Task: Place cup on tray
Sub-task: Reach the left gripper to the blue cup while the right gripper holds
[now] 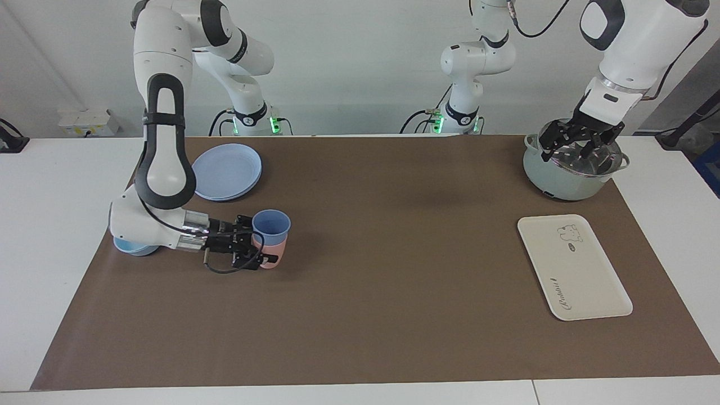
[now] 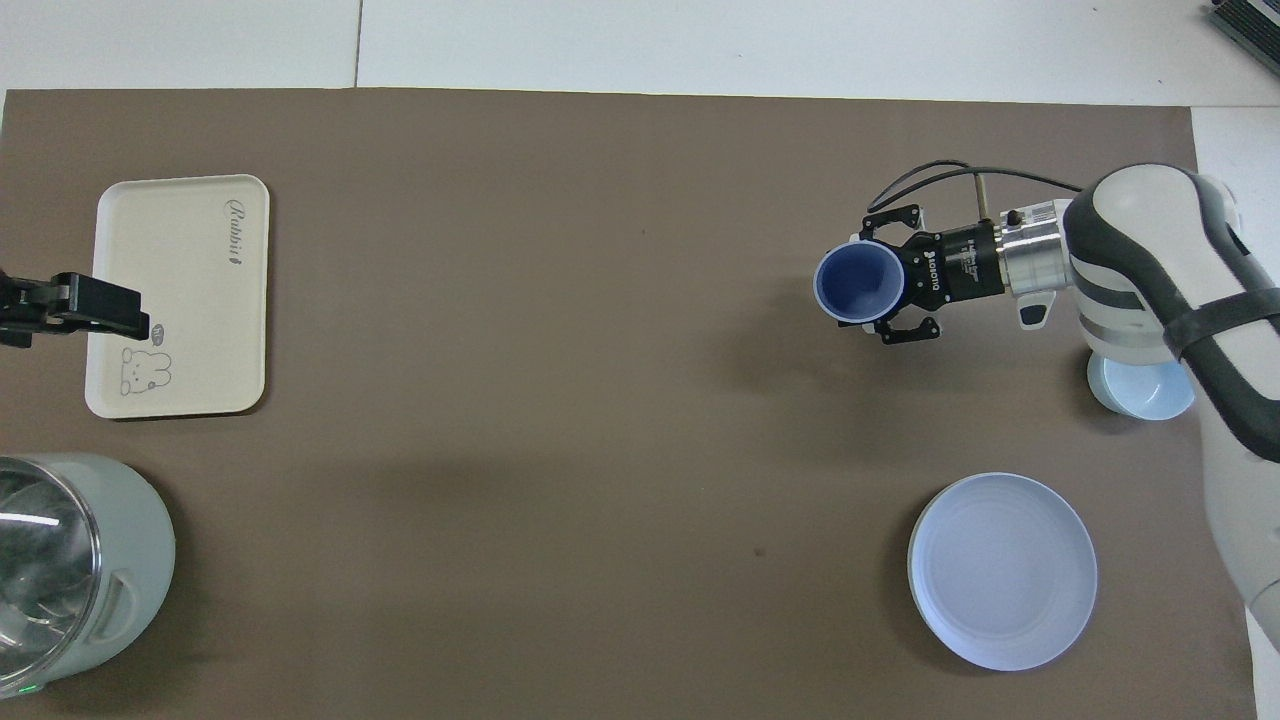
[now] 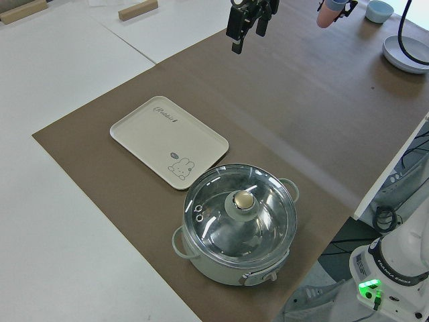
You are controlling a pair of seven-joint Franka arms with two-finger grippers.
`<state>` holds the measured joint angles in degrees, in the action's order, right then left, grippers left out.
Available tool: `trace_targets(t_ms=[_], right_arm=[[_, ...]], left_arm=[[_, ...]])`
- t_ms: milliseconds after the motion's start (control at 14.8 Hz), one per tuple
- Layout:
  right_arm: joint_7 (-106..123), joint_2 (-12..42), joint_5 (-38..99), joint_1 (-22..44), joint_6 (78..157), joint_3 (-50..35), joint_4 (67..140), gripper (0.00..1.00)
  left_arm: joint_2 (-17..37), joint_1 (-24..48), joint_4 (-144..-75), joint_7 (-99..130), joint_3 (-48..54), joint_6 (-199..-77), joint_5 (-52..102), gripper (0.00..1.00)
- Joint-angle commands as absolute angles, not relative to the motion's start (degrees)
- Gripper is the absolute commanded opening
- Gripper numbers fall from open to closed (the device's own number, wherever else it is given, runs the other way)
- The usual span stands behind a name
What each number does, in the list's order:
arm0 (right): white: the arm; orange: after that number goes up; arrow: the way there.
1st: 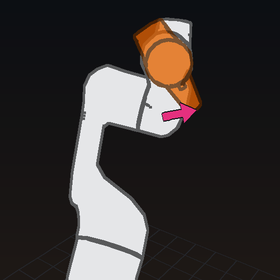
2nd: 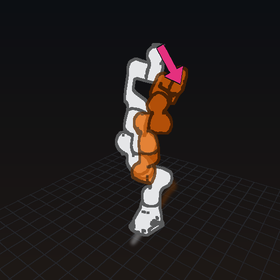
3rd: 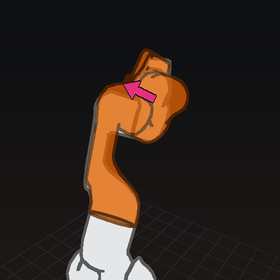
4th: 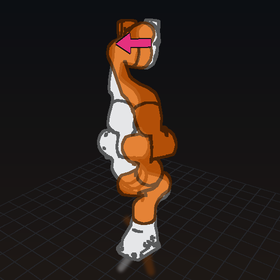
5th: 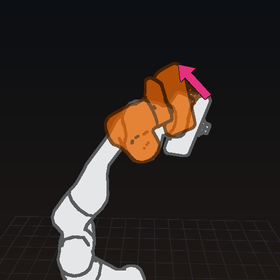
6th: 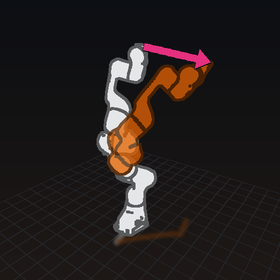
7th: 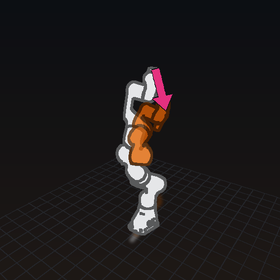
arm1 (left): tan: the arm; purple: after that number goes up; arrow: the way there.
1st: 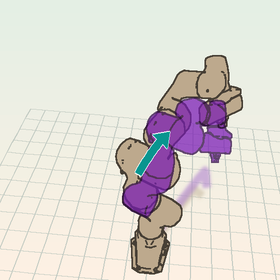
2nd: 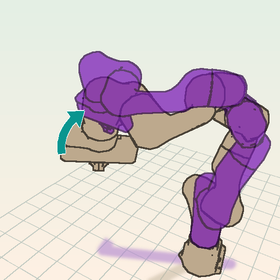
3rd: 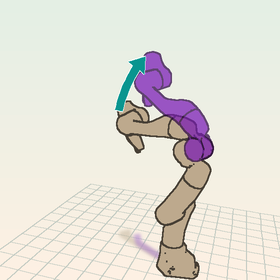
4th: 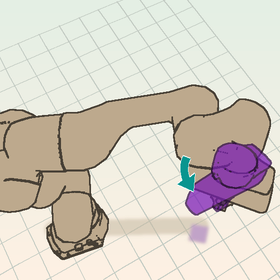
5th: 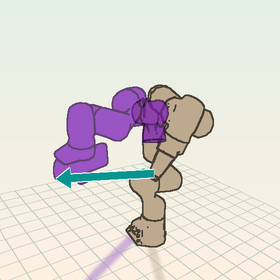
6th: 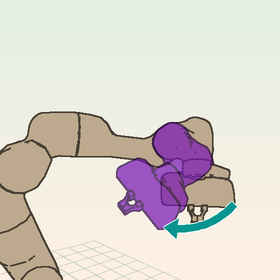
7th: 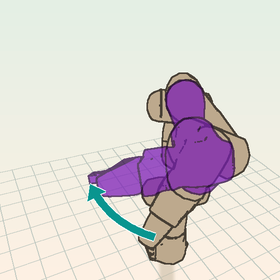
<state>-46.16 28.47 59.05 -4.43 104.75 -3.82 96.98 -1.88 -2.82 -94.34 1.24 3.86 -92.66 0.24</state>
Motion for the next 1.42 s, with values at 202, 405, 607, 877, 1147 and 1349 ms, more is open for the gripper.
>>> trace_targets(t_ms=[202, 405, 607, 877, 1147, 1349], right_arm=[[-62.0, 22.2, 63.3, 5.3, 115.1, -3.8, 99.0, 0.00], [-67.2, 20.8, 65.0, 9.9, 118.3, -3.8, 98.9, 0.00], [-71.3, 20.0, 65.6, 14.1, 122.0, -3.8, 98.5, 0.00], [-72.1, 19.9, 65.9, 16.2, 125.3, -3.7, 98.6, 0.00], [-72.1, 19.9, 65.8, 16.2, 125.5, -3.7, 98.7, 0.00], [-72.1, 19.9, 65.8, 16.2, 125.5, -3.7, 98.7, 0.00]], left_arm=[[-3.7, -2.5, -96.6, 6.0, 4.4, -96.4, 0.9, 1.00], [-3.8, 2.9, -97.6, 20.9, 4.8, -100.5, 2.5, 1.00], [-3.5, 5.7, -97.5, 29.9, 4.9, -104.3, 9.7, 1.00], [-3.1, 14.5, -98.0, 47.4, 4.9, -113.9, 10.0, 1.00], [-2.6, 20.0, -101.4, 56.7, 4.9, -123.9, 10.0, 1.00], [0.7, 22.8, -100.9, 62.0, 4.8, -129.6, 10.0, 1.00]])
